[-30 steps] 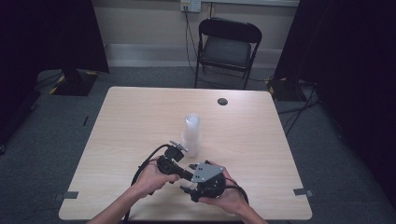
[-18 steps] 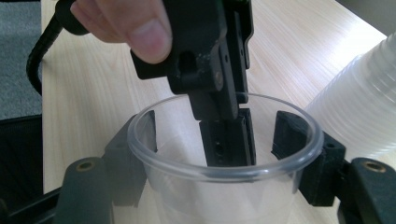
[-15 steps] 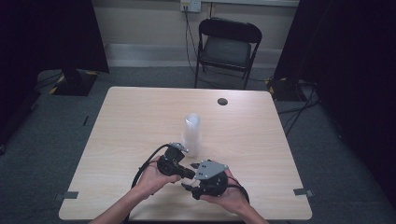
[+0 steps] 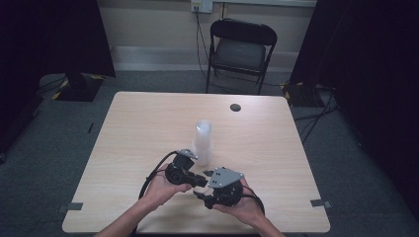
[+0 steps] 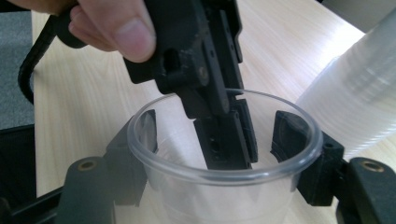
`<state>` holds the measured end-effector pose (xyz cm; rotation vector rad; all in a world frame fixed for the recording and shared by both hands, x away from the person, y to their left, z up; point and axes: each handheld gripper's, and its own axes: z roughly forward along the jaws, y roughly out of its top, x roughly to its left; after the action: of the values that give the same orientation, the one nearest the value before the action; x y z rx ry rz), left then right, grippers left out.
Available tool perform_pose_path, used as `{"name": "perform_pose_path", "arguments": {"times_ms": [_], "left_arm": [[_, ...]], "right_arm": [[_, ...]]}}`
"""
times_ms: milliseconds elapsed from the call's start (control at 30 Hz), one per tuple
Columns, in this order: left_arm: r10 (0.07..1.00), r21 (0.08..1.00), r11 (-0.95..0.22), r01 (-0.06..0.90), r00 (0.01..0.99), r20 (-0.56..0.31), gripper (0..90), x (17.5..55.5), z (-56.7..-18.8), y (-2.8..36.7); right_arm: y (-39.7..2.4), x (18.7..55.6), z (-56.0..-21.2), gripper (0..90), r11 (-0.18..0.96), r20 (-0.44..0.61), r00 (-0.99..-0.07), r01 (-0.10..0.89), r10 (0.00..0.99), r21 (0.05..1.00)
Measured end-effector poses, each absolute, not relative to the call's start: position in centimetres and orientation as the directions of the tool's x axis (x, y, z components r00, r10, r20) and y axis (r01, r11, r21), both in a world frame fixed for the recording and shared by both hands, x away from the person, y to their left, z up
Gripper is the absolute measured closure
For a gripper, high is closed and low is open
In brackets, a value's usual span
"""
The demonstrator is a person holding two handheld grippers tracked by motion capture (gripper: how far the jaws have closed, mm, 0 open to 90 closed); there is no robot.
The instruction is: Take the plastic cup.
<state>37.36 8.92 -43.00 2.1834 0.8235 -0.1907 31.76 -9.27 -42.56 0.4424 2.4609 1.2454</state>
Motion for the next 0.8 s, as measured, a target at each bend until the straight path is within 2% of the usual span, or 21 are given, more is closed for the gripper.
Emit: {"name": "perform_pose_path", "arguments": {"times_ms": [367,467,567,667,800], "left_arm": [[0.535,0.661,-0.450,0.600,0.774,-0.338,63.4,37.31,-43.12,8.87],[0.557,0.678,-0.447,0.584,0.775,-0.300,57.0,37.27,-43.11,8.87],[0.563,0.711,-0.490,0.504,0.806,-0.183,49.9,37.02,-42.89,8.83],[0.568,0.741,-0.492,0.457,0.813,-0.125,48.1,36.76,-42.73,8.64],[0.589,0.743,-0.474,0.472,0.797,-0.131,42.5,36.82,-42.38,8.75]], "right_arm": [[-9.63,32.10,-42.36,31.2,0.550,-0.153,-0.877,0.143,0.456,0.823],[-9.63,32.12,-42.35,31.3,0.552,-0.157,-0.874,0.143,0.460,0.822],[-9.53,32.10,-42.40,31.4,0.560,-0.168,-0.869,0.143,0.466,0.816],[-9.54,32.12,-42.39,31.5,0.562,-0.177,-0.863,0.141,0.473,0.815],[-9.76,32.18,-42.22,31.6,0.549,-0.170,-0.858,0.147,0.485,0.822]]}}
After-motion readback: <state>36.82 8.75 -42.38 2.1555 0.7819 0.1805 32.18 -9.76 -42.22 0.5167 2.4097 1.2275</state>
